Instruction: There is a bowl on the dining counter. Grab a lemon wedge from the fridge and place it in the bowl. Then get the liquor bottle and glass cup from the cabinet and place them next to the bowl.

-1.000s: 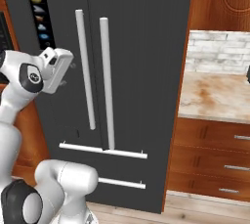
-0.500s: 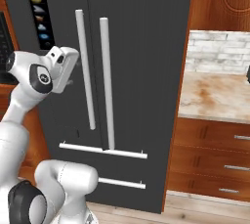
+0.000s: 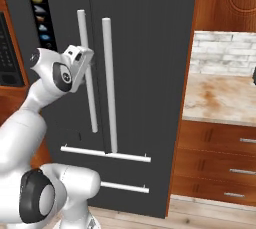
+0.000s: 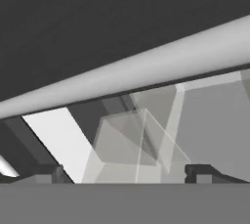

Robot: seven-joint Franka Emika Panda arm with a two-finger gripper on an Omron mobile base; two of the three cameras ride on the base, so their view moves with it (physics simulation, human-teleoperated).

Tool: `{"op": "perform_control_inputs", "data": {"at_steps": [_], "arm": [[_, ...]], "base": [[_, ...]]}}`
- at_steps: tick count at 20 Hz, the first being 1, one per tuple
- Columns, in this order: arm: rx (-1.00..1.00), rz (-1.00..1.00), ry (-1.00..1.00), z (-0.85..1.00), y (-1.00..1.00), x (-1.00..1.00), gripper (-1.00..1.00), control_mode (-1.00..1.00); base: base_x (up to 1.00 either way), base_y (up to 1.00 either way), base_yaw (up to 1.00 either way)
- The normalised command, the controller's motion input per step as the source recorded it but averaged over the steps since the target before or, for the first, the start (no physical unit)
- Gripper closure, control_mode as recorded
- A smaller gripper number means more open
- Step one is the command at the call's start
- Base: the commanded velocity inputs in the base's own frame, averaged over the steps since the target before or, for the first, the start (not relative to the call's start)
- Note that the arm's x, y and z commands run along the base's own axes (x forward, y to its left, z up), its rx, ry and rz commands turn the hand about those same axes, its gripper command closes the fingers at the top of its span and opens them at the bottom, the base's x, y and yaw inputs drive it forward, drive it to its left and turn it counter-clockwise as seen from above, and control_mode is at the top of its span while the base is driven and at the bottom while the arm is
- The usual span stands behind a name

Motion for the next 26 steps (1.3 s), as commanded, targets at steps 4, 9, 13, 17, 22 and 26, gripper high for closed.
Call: {"op": "perform_control_inputs", "data": {"at_steps": [4, 9, 13, 17, 22, 26], "arm": [[0.0, 0.07, 0.1, 0.0, 0.0, 0.43, -1.0, -1.0], [0.0, 0.05, 0.02, 0.0, -0.01, 0.17, -1.0, -1.0], [0.0, 0.04, 0.0, 0.0, -0.05, 0.15, -1.0, -1.0], [0.0, 0.03, 0.0, 0.0, -0.12, 0.16, -1.0, -1.0], [0.0, 0.01, 0.0, 0.0, -0.17, 0.09, -1.0, -1.0], [-0.03, 0.0, 0.0, 0.0, -0.23, -0.08, -1.0, -1.0]], "base": [[0.0, 0.0, 0.0], [0.0, 0.0, 0.0], [0.0, 0.0, 0.0], [0.0, 0.0, 0.0], [0.0, 0.0, 0.0], [0.0, 0.0, 0.0]]}}
